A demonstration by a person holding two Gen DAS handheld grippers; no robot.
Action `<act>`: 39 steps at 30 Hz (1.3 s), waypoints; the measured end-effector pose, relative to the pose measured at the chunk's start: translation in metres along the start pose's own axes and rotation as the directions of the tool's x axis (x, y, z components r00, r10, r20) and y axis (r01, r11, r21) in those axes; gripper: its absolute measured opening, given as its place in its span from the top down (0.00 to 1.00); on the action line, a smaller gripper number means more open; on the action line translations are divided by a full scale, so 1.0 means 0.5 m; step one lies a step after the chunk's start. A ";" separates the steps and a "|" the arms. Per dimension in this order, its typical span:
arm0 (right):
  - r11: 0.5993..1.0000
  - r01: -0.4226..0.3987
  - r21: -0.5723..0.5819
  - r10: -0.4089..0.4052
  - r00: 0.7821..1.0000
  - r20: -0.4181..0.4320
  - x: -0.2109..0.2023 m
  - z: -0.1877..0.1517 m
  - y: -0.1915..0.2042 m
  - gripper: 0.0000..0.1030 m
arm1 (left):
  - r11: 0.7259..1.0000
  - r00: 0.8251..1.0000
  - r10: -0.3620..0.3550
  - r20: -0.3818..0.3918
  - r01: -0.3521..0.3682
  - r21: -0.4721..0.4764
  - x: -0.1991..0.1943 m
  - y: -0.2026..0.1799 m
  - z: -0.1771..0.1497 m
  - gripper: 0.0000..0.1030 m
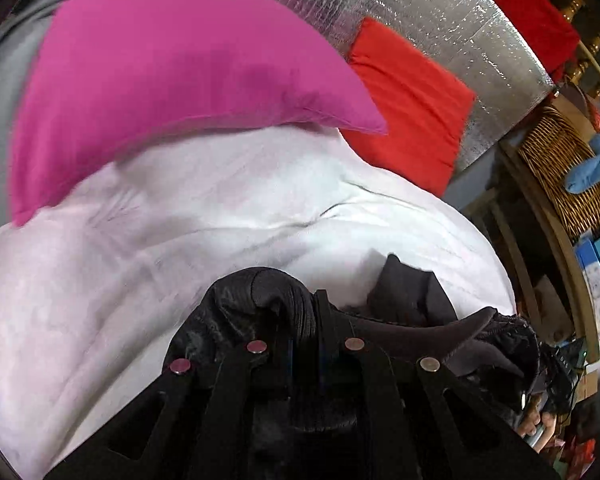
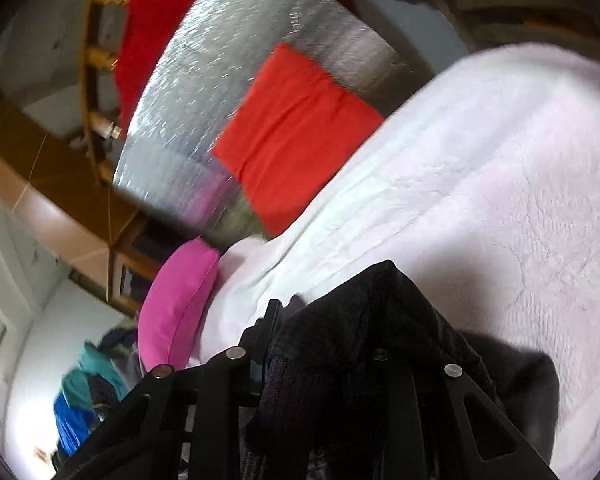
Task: Fold large clothes
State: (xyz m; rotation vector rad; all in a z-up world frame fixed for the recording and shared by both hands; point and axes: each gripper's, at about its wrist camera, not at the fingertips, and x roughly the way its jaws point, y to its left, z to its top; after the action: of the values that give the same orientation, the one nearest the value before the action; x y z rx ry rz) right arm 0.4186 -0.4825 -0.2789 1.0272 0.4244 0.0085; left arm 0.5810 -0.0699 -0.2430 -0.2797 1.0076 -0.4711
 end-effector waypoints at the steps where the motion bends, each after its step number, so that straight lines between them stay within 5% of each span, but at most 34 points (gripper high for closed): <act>1: 0.999 -0.011 0.052 0.011 1.000 -0.009 0.010 0.009 -0.024 0.74 | 1.000 1.000 -0.001 -0.001 0.001 0.005 0.022 -0.003 0.005 0.90; 4: 0.971 -0.046 0.235 0.064 0.995 -0.070 0.035 0.022 -0.094 0.70 | 1.000 1.000 0.023 -0.016 -0.023 -0.002 0.068 0.001 0.012 0.89; 9: 0.909 -0.210 0.360 0.228 0.974 -0.006 -0.005 0.011 -0.146 0.59 | 0.999 0.999 -0.038 0.006 0.038 -0.026 0.051 -0.005 0.011 0.85; 11: 0.864 -0.301 0.403 0.306 0.951 0.054 -0.042 0.004 -0.157 0.40 | 0.995 0.995 -0.097 0.031 0.097 -0.004 0.012 -0.021 0.018 0.75; 13: 0.838 -0.349 0.420 0.338 0.936 0.104 -0.072 0.003 -0.160 0.31 | 0.992 0.989 -0.123 0.086 0.121 0.029 -0.037 -0.041 0.027 0.48; 15: 0.854 -0.346 0.390 0.322 0.938 0.127 -0.106 0.003 -0.146 0.27 | 0.994 0.979 -0.107 0.172 0.100 0.050 -0.098 -0.060 0.036 0.28; 19: 0.906 -0.322 0.275 0.292 0.945 0.145 -0.195 0.004 -0.108 0.20 | 0.995 0.973 -0.089 0.214 0.079 0.054 -0.177 -0.068 0.018 0.25; 23: 0.942 -0.253 0.220 0.236 0.967 0.101 -0.268 -0.010 -0.093 0.20 | 0.993 0.990 -0.027 0.139 0.011 0.118 -0.217 -0.046 -0.077 0.25; 29: 0.999 0.024 0.048 -0.021 0.998 -0.056 -0.326 -0.096 -0.070 0.20 | 0.990 0.988 0.138 0.072 -0.141 0.031 -0.255 0.079 -0.241 0.25; 34: 0.967 0.230 -0.113 -0.239 0.968 -0.077 -0.308 -0.159 -0.042 0.20 | 0.978 0.980 0.200 -0.009 -0.201 -0.057 -0.236 0.125 -0.330 0.25; 39: 0.911 0.353 -0.212 -0.367 0.930 -0.031 -0.268 -0.200 -0.025 0.22 | 0.974 0.974 0.225 0.001 -0.224 -0.043 -0.211 0.102 -0.326 0.24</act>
State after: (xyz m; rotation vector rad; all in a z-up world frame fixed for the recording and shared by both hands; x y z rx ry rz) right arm 0.2586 -0.4335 -0.2885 0.7369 0.6605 -0.2400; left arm 0.4063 0.0255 -0.2704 -0.2019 1.0303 -0.2435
